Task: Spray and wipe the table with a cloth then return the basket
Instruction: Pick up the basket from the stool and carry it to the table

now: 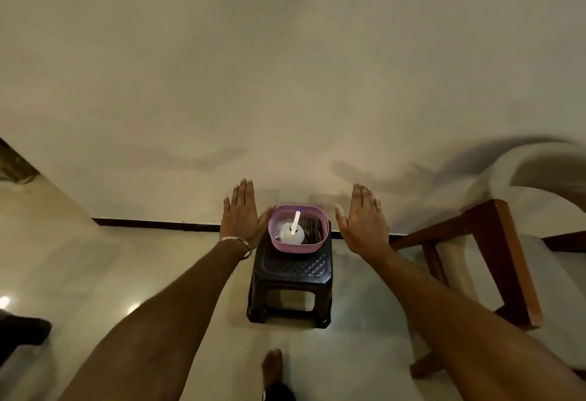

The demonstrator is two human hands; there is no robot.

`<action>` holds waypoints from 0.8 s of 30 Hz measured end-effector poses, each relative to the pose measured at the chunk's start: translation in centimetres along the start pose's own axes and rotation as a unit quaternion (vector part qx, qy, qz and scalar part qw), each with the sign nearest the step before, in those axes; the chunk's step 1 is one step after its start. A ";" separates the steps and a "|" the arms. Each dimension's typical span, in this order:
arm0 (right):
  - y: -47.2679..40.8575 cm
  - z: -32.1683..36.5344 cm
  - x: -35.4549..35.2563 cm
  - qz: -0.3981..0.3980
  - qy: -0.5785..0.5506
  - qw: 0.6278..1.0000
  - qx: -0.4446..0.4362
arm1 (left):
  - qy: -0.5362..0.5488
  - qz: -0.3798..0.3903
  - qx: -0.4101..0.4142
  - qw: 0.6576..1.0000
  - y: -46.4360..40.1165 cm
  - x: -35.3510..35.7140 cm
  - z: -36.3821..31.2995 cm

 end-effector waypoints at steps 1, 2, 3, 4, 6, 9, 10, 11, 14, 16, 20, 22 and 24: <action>-1.0 0.0 1.4 0.010 0.000 1.000 0.002 | 0.003 0.013 -0.012 1.000 -1.0 1.3 0.6; -1.9 -0.1 2.8 0.019 0.001 1.000 0.007 | 0.005 0.029 -0.023 0.999 -1.9 2.8 1.1; -2.9 -0.1 4.3 0.029 -0.001 1.000 0.013 | 0.007 0.046 -0.034 0.998 -2.9 4.3 1.7; -3.6 -0.2 5.6 0.035 -0.004 0.999 0.017 | 0.009 0.058 -0.043 0.997 -3.6 5.6 2.2; -5.4 -0.3 8.8 0.066 -0.016 0.997 0.029 | 0.006 0.086 -0.056 0.995 -5.3 8.5 3.3; -7.7 -0.5 13.6 0.117 -0.018 0.992 0.038 | 0.000 0.118 -0.067 0.991 -7.5 12.8 5.1; -8.4 -0.8 15.1 0.124 -0.021 0.991 0.042 | 0.004 0.132 -0.074 0.988 -8.1 14.3 5.6; -9.1 -1.2 16.6 0.130 -0.021 0.990 0.045 | 0.010 0.145 -0.086 0.986 -8.7 15.7 6.1; -10.7 -2.6 20.7 0.155 -0.010 0.987 0.044 | 0.037 0.170 -0.128 0.976 -9.8 19.8 7.4; -11.7 -3.7 23.7 0.176 -0.013 0.983 0.057 | 0.055 0.185 -0.145 0.971 -10.5 22.8 8.0; -12.3 -5.5 28.8 0.221 -0.031 0.969 0.105 | 0.102 0.238 -0.184 0.948 -10.8 28.4 8.5; -12.0 -6.1 30.9 0.245 -0.048 0.960 0.125 | 0.126 0.252 -0.214 0.935 -10.6 30.6 8.5; -11.3 -6.5 32.6 0.262 -0.054 0.955 0.125 | 0.146 0.257 -0.241 0.924 -10.1 32.0 8.3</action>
Point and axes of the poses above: each hand's wrist, its own y-axis away from the middle knuckle, its own x-axis out of the palm, z = x × y, the point moved 7 cm from there along -y, towards the middle knuckle, and after that the axes turned 12 degrees about -z, right-handed, at the moved point
